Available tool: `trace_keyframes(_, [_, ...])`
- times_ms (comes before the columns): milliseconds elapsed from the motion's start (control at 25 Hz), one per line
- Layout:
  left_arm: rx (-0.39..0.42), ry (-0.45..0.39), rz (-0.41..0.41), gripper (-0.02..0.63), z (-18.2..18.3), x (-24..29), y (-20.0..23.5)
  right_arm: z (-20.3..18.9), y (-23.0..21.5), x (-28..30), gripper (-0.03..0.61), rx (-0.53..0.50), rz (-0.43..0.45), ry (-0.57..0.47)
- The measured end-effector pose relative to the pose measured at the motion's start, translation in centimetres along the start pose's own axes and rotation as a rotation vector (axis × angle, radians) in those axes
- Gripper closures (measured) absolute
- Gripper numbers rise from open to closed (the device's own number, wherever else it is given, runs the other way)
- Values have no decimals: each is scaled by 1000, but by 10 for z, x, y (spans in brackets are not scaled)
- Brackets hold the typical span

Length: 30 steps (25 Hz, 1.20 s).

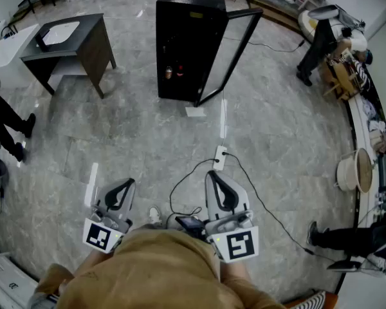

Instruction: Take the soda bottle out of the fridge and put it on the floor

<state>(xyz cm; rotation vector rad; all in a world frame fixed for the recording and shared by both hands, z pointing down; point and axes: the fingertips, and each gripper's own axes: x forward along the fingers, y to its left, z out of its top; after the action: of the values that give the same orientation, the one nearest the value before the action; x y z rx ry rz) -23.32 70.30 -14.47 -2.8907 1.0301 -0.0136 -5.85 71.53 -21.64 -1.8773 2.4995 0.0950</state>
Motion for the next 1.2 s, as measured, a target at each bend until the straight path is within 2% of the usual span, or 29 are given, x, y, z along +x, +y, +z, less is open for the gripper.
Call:
trace_keyframes(280, [-2, -15, 38, 612, 4, -13, 25, 9, 15, 8, 578, -16, 4, -10])
trace_keyframes(400, [-8, -38, 30, 612, 6, -15, 35, 11, 24, 14, 578, -26, -4, -9])
trace_keyframes(600, [-32, -15, 5, 612, -11, -26, 51, 14, 41, 23, 578, -32, -19, -18])
trace_keyframes(720, [-48, -53, -3, 612, -9, -21, 56, 19, 43, 25, 577, -34, -22, -18])
trace_keyframes(960, [-56, -45, -32, 612, -12, 10, 55, 8, 17, 33, 577, -36, -57, -1])
trace_keyframes(1080, [-109, -55, -12, 612, -9, 36, 59, -4, -9, 49, 577, -24, -45, 9])
trace_keyframes(1200, [-125, -55, 17, 612, -16, 68, 65, -17, -41, 74, 577, -2, -13, 2])
